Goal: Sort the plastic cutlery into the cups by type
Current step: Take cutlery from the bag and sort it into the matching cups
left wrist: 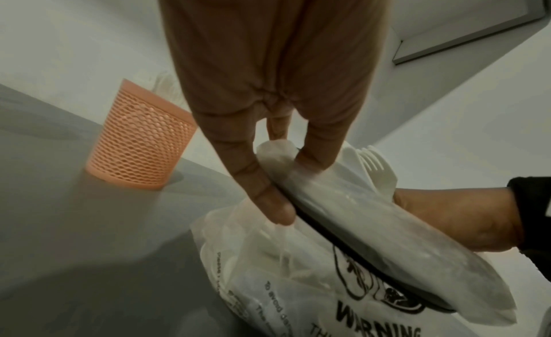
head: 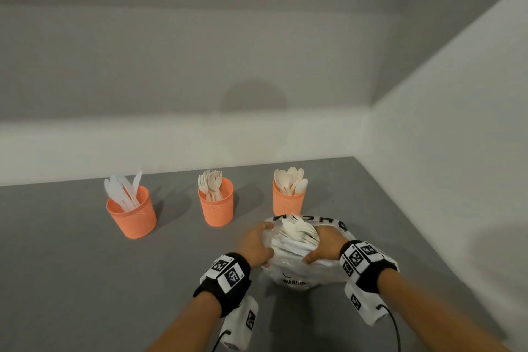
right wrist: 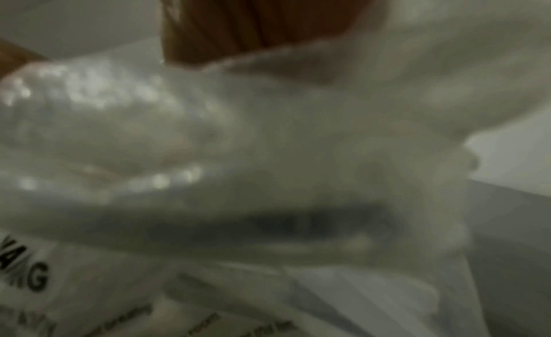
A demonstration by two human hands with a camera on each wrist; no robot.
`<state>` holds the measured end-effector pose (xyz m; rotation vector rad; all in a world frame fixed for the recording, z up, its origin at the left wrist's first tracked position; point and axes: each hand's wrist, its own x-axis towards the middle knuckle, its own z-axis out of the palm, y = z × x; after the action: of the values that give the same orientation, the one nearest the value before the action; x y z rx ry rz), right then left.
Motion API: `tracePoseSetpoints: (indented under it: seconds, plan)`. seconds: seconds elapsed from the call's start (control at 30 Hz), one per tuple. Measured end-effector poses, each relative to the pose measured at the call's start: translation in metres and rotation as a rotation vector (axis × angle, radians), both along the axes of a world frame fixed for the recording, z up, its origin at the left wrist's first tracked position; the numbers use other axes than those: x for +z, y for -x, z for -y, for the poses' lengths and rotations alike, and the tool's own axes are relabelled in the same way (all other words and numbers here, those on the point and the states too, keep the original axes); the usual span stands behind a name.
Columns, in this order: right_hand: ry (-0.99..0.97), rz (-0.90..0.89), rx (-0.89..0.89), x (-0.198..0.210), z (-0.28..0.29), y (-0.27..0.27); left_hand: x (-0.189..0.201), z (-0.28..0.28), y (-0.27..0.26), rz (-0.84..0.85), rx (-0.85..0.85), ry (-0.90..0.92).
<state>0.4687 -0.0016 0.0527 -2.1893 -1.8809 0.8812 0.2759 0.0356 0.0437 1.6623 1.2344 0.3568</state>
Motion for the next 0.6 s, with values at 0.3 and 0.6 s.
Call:
tracePoseSetpoints:
  seconds: [0.3, 0.6]
  plan:
    - [-0.169, -0.148, -0.096, 0.006, 0.018, -0.025, -0.004, 0.004, -0.035, 0.061, 0.030, 0.004]
    - [-0.365, -0.880, -0.381, 0.050, 0.004, 0.018, 0.009, 0.008, -0.015, 0.351, 0.362, -0.096]
